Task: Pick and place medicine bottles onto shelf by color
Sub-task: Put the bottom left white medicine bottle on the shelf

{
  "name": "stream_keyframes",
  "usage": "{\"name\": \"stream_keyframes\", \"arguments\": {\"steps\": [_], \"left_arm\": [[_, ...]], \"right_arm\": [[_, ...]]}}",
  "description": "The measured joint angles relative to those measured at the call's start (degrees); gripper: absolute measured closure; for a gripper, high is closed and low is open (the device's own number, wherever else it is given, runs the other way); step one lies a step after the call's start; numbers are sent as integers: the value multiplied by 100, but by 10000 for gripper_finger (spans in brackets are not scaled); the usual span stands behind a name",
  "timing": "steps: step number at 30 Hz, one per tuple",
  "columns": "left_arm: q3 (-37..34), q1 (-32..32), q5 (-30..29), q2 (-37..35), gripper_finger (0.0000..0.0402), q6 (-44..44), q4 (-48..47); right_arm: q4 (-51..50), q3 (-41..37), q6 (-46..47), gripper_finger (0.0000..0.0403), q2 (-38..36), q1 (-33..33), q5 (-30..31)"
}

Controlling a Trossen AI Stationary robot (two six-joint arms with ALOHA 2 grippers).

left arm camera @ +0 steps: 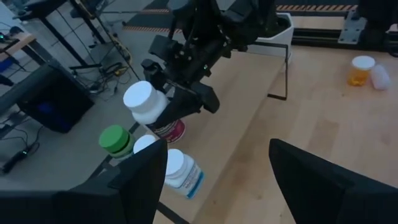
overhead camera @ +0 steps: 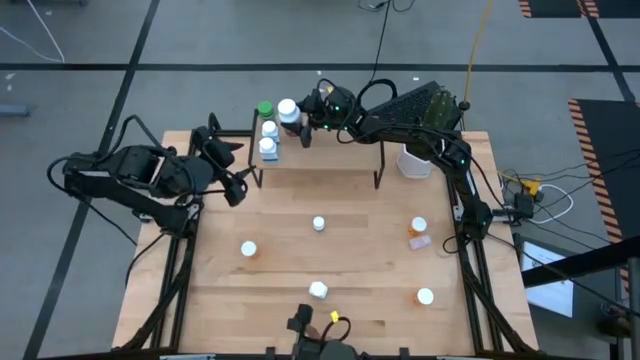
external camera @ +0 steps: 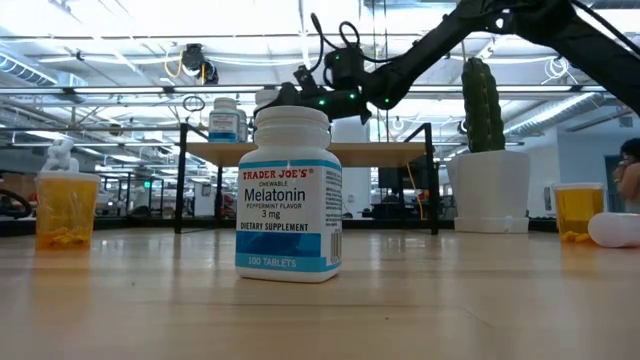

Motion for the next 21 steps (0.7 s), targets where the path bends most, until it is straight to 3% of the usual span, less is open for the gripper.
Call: {"name": "stream_keyframes", "arguments": {"steps": [5, 12, 21], "left_arm": [[-2, 0, 4, 2, 121, 33, 30], [-4, 55, 92, 130, 121, 25, 18], [-4, 70, 164, 303, 121, -25, -25]], "right_arm": [[-6, 4, -23, 104, 10, -9, 2], [-25, -1, -47, 52, -29, -31, 17], [-72, -4, -65, 47, -327, -48, -8]]}}
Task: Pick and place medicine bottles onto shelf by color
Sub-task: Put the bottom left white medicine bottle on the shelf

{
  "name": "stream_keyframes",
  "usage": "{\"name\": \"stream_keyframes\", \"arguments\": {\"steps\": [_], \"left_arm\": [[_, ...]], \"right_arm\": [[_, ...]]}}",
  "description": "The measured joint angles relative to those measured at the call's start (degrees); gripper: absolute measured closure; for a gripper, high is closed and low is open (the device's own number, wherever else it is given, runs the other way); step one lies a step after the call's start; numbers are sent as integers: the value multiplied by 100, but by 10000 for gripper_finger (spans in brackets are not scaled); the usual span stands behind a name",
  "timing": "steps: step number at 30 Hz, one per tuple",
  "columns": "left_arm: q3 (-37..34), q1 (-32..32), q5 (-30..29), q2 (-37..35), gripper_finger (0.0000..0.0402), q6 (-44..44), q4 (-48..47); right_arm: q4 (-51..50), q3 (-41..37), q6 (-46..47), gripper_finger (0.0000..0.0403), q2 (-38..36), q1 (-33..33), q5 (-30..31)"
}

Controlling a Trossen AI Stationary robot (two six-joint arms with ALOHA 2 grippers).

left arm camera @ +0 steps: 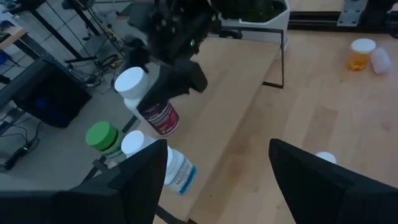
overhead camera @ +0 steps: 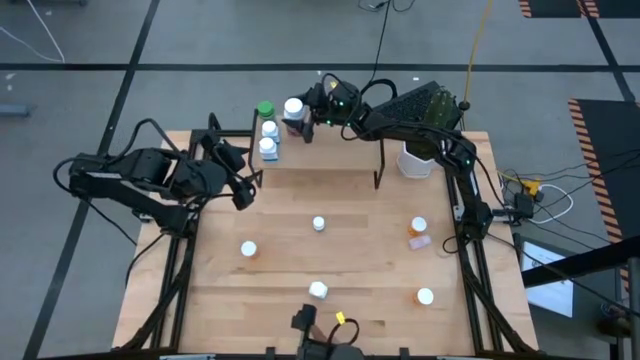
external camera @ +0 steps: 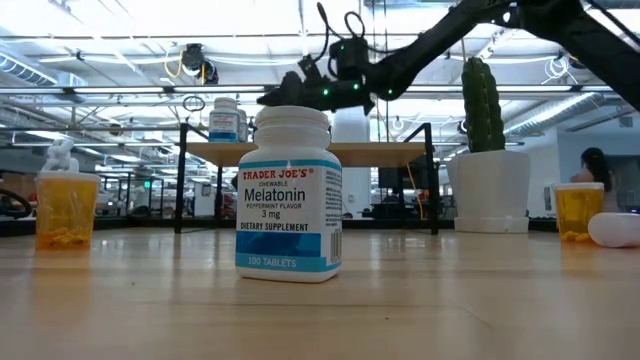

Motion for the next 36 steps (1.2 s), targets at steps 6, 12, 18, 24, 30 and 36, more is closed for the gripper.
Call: {"name": "stream_keyframes", "arguments": {"steps": [6, 12, 18, 24, 30, 36], "left_arm": [[-41, -11, -70, -1, 121, -333, -220], [-982, -300, -930, -39, 121, -847, 47], [-2222, -588, -960, -33, 121, -838, 1204], [-2826, -491, -985, -39, 121, -426, 2222], [-3147, -488, -583, -39, 121, -687, 2344], [-3489, -661, -388, -39, 121, -1096, 2662]], "right_arm": [[-1234, 0, -604, 47, -763, 283, 29], [-3448, 0, -1908, 47, -1619, 1083, 596], [-3991, -825, -1920, 47, -2420, 1882, 898], [-2465, -2251, -2088, 47, -3314, 2205, 2149], [-2172, -3472, -1532, 47, -3906, 2262, 2139], [-1131, -4394, -826, 47, -3763, 2606, 2125]]}}
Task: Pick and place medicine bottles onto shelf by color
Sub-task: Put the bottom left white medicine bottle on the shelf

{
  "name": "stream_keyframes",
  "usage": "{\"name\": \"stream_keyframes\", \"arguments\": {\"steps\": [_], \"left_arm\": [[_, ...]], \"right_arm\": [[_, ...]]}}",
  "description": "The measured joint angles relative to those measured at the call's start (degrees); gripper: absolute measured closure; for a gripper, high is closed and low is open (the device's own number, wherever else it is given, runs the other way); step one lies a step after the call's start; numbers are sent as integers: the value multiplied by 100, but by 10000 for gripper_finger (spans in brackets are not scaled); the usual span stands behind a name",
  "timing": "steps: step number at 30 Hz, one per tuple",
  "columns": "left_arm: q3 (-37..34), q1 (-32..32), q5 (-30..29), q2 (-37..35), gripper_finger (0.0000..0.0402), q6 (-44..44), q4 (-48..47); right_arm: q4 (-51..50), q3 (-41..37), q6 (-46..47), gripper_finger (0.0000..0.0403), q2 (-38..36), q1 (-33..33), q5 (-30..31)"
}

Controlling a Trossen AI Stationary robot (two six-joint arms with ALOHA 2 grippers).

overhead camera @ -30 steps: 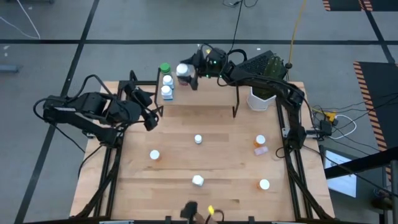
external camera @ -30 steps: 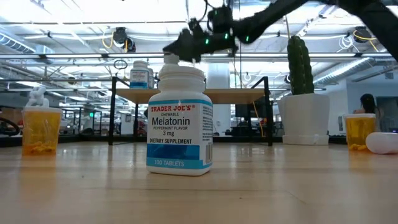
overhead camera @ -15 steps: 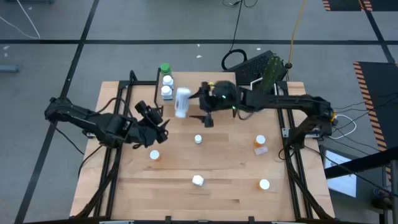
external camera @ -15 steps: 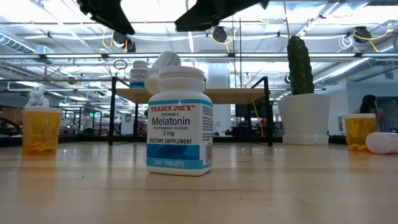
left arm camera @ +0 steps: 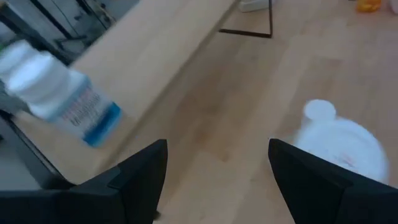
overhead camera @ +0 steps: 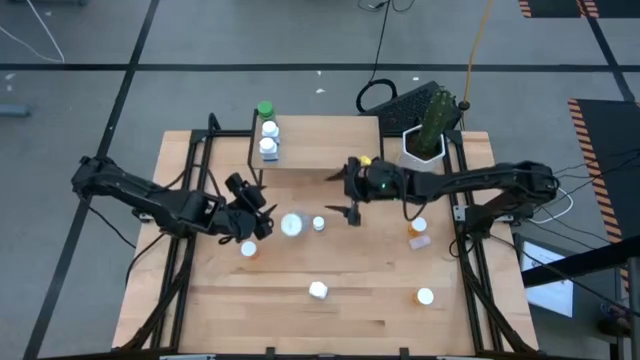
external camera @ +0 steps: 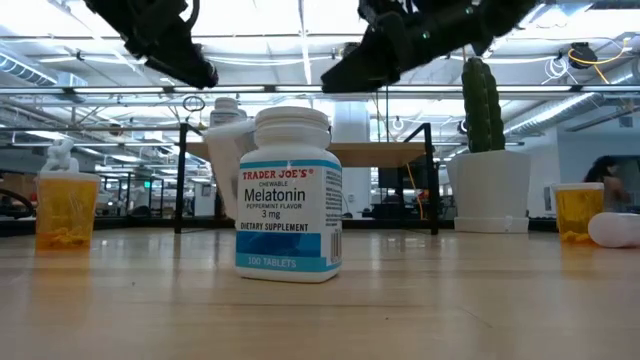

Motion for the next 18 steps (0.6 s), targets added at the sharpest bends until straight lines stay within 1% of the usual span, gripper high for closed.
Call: {"name": "stream_keyframes", "arguments": {"steps": [1, 4, 6, 8, 14, 18], "left_arm": [[-50, -26, 51, 0, 121, -149, 35], [-170, -42, 490, 0, 121, -610, 181], [-287, -45, 788, 0, 121, -689, 424], [-436, -43, 959, 0, 121, -649, 719], [-733, -43, 1024, 0, 121, -654, 1286], [-820, -43, 1033, 0, 121, -654, 1499]], "right_arm": [[170, -58, 266, 47, 27, 47, 0], [541, -118, 843, 47, 123, 199, 1], [505, -136, 882, 47, 207, 322, 0], [494, -138, 875, 47, 278, 416, -6], [517, -137, 876, 47, 329, 631, 21], [649, -137, 832, 47, 329, 640, 33]]}}
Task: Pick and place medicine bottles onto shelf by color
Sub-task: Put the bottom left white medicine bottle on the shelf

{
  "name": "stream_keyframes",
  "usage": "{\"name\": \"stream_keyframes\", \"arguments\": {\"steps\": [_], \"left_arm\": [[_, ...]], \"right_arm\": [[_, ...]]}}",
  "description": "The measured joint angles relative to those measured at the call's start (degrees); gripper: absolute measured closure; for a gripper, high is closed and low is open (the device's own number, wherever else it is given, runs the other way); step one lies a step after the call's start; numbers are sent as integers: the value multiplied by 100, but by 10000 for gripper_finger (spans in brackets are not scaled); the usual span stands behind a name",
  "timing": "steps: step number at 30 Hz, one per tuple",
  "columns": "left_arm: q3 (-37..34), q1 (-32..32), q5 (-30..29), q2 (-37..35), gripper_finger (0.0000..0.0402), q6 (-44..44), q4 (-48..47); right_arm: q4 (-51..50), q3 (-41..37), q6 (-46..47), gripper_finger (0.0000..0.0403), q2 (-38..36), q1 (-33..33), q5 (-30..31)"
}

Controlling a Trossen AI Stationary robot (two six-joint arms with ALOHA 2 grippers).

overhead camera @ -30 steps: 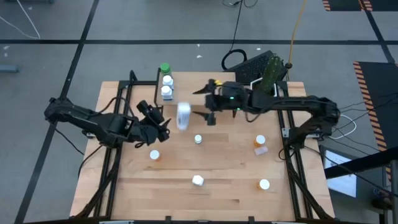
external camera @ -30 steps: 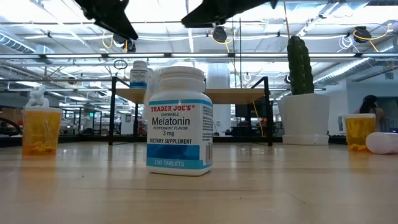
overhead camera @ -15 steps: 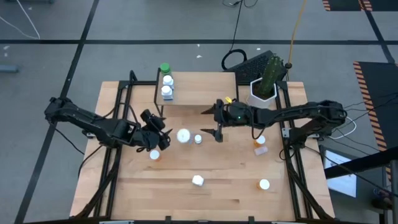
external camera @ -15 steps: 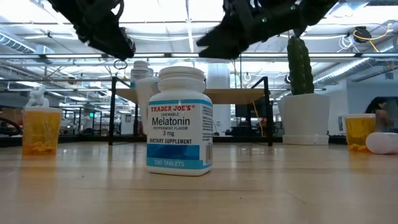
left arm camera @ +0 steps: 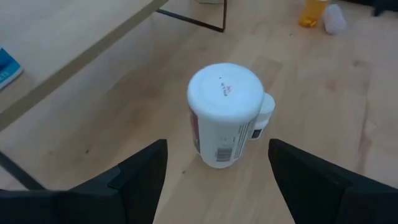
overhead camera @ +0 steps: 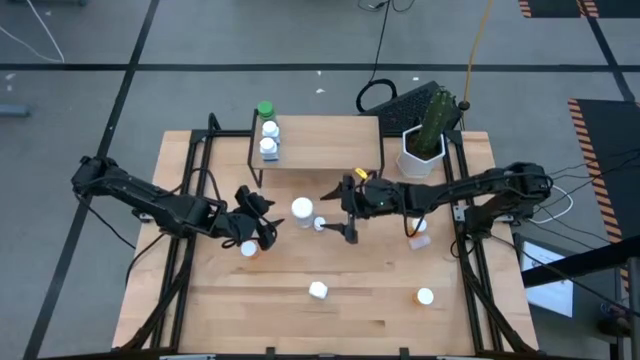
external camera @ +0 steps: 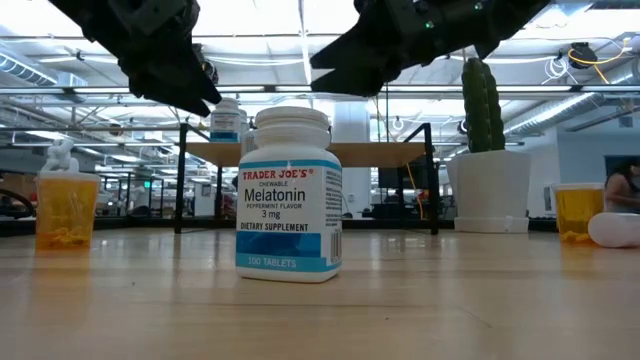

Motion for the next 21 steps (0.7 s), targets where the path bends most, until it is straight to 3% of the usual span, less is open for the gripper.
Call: {"name": "stream_keyframes", "arguments": {"steps": [11, 21], "left_arm": [[-6, -27, -107, 0, 121, -59, 30], [-10, -284, -563, 0, 121, -74, 19]], "right_arm": [[-280, 1176, -397, 45, 1464, -251, 135], [-869, 1502, -275, 45, 1692, -368, -189]]}}
